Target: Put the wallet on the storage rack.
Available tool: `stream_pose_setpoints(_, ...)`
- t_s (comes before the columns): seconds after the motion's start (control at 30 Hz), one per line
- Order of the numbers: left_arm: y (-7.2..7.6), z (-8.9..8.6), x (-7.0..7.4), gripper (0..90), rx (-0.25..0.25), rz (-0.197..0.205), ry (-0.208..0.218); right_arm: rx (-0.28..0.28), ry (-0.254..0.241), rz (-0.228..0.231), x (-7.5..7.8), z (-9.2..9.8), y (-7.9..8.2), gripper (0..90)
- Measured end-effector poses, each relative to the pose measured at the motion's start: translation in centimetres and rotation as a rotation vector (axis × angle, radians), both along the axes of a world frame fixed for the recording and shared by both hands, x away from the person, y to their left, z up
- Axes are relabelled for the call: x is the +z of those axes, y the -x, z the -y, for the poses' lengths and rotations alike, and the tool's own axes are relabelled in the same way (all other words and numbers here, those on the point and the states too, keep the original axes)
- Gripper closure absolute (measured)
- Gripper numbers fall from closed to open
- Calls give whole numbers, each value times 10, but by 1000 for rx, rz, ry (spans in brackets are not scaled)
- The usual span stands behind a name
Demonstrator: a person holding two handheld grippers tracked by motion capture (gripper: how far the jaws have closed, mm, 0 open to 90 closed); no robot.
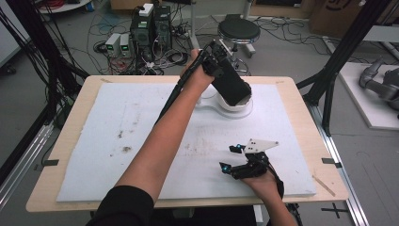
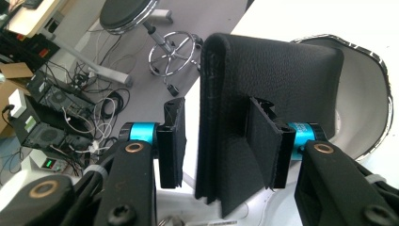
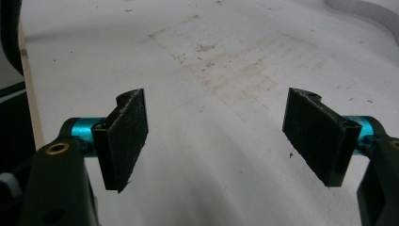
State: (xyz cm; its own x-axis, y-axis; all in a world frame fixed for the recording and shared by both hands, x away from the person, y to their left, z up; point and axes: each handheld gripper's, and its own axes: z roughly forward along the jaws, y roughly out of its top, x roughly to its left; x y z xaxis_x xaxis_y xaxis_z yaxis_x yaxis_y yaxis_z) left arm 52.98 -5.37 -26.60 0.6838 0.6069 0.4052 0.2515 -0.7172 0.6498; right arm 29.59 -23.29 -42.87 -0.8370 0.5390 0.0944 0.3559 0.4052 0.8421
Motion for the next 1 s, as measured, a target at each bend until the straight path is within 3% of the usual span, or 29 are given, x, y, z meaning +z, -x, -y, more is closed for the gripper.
stream_pose_setpoints(0.17, -4, 0, -6, 567, -3, -32, -2, 5, 0, -1, -1, -1, 0, 231)
stream_pose_setpoints(0.33, -3, -2, -4, 567, -2, -32, -3, 7, 2, 0, -1, -1, -1, 231)
stream_pose_setpoints(0.7, 10, -9, 9, 508, -47, -23, 70, 5, 6, 0, -1, -2, 1, 232)
stream_pose_setpoints(0.83, 16, -13, 14, 492, -67, -26, 103, 4, 5, 1, -1, -3, 1, 231)
stream_pose_setpoints(1.0, 24, -23, 20, 467, -99, -63, 207, 3, 7, 0, -1, -3, 1, 231)
